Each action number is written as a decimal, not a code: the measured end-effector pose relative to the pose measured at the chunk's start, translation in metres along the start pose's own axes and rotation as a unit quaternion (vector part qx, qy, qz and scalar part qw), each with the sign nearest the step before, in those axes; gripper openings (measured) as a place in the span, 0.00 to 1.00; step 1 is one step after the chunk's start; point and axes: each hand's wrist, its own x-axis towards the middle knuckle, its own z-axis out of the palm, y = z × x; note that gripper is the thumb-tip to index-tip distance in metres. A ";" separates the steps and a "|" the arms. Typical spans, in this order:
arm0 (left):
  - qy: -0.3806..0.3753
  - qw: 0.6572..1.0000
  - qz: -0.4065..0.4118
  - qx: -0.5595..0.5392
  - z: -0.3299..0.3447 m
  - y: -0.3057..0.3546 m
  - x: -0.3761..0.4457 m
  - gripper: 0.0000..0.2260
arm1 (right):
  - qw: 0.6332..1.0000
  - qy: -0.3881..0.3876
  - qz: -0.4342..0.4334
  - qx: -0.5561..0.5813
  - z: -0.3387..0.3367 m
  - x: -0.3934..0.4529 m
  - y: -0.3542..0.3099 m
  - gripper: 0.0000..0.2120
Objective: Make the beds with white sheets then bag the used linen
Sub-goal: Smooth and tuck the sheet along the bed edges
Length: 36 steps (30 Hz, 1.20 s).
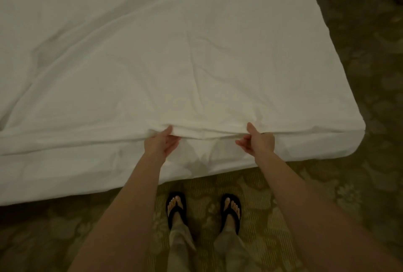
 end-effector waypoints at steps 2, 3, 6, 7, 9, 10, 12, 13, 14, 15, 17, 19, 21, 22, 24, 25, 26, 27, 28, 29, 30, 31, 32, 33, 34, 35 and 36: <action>-0.005 1.000 -0.018 -0.018 -0.010 -0.017 -0.002 0.08 | 1.000 0.015 -0.017 -0.017 -0.009 0.003 0.009 0.17; -0.010 0.999 -0.030 -0.019 -0.018 -0.029 -0.005 0.07 | 0.999 0.019 -0.021 -0.016 -0.011 0.003 0.014 0.17; -0.002 0.999 -0.041 -0.008 -0.039 -0.058 -0.014 0.10 | 1.000 0.016 -0.014 0.001 -0.010 0.007 0.020 0.13; 0.002 0.999 -0.038 -0.012 -0.042 -0.063 -0.015 0.11 | 1.000 0.011 -0.005 0.019 -0.009 0.009 0.018 0.11; -0.028 0.998 -0.038 -0.039 -0.035 -0.057 -0.020 0.14 | 0.998 0.011 0.004 0.068 -0.005 0.012 0.010 0.11; -0.052 0.997 -0.040 -0.050 -0.026 -0.049 -0.022 0.17 | 0.995 0.015 0.001 0.102 -0.004 0.011 0.003 0.12; -0.076 0.994 -0.035 -0.064 -0.005 -0.031 -0.023 0.19 | 0.985 0.004 -0.021 0.168 -0.003 0.003 -0.007 0.12; -0.074 0.995 -0.031 -0.063 0.007 -0.023 -0.024 0.18 | 0.982 -0.011 -0.030 0.186 -0.004 0.000 -0.008 0.13; -0.064 0.996 -0.029 -0.054 0.017 -0.018 -0.024 0.16 | 0.981 -0.024 -0.034 0.189 -0.008 -0.003 -0.004 0.14; -0.051 0.997 -0.031 -0.042 0.025 -0.016 -0.023 0.13 | 0.984 -0.031 -0.028 0.175 -0.014 -0.004 0.002 0.15; -0.022 0.999 -0.041 -0.017 0.030 -0.022 -0.021 0.06 | 0.990 -0.037 -0.001 0.133 -0.026 -0.005 0.017 0.15; -0.005 0.998 -0.055 -0.019 0.026 -0.032 -0.019 0.02 | 0.990 -0.042 0.027 0.128 -0.032 0.002 0.020 0.14; 0.004 0.997 -0.066 -0.049 0.021 -0.040 -0.017 0.03 | 0.986 -0.021 0.037 0.163 -0.033 0.009 0.010 0.15; 0.001 0.995 -0.074 -0.066 0.020 -0.043 -0.017 0.03 | 0.983 -0.004 0.034 0.183 -0.034 0.012 0.001 0.19; -0.036 0.989 -0.105 -0.096 0.026 -0.046 -0.022 0.04 | 0.979 0.041 0.020 0.197 -0.039 0.020 -0.015 0.26; -0.061 0.986 -0.117 -0.099 0.034 -0.046 -0.026 0.05 | 0.978 0.063 0.013 0.198 -0.043 0.024 -0.021 0.27; -0.077 0.985 -0.121 -0.090 0.043 -0.045 -0.029 0.07 | 0.976 0.084 0.007 0.199 -0.047 0.028 -0.028 0.26; -0.083 0.987 -0.117 -0.079 0.055 -0.045 -0.031 0.09 | 0.975 0.099 -0.003 0.199 -0.051 0.031 -0.034 0.24; -0.080 0.989 -0.106 -0.063 0.067 -0.047 -0.032 0.09 | 0.973 0.111 -0.013 0.204 -0.057 0.033 -0.040 0.20; -0.072 0.992 -0.093 -0.053 0.078 -0.049 -0.031 0.07 | 0.970 0.121 -0.023 0.211 -0.062 0.034 -0.045 0.16; -0.063 0.993 -0.083 -0.047 0.086 -0.053 -0.031 0.04 | 0.968 0.128 -0.031 0.215 -0.068 0.036 -0.048 0.12; -0.054 0.995 -0.078 -0.042 0.090 -0.058 -0.030 0.02 | 0.967 0.133 -0.039 0.213 -0.074 0.038 -0.046 0.09; -0.048 0.995 -0.078 -0.039 0.089 -0.064 -0.029 0.02 | 0.968 0.132 -0.039 0.210 -0.081 0.039 -0.041 0.08; -0.041 0.995 -0.082 -0.037 0.084 -0.071 -0.029 0.02 | 0.969 0.125 -0.026 0.210 -0.088 0.041 -0.034 0.07; -0.032 0.995 -0.086 -0.034 0.078 -0.077 -0.030 0.02 | 0.968 0.117 -0.003 0.221 -0.094 0.042 -0.028 0.08; -0.023 0.996 -0.086 -0.029 0.072 -0.081 -0.030 0.01 | 0.964 0.107 0.021 0.243 -0.100 0.045 -0.025 0.10; -0.006 0.996 -0.081 -0.030 0.066 -0.083 -0.028 0.01 | 0.958 0.101 0.037 0.265 -0.104 0.047 -0.028 0.14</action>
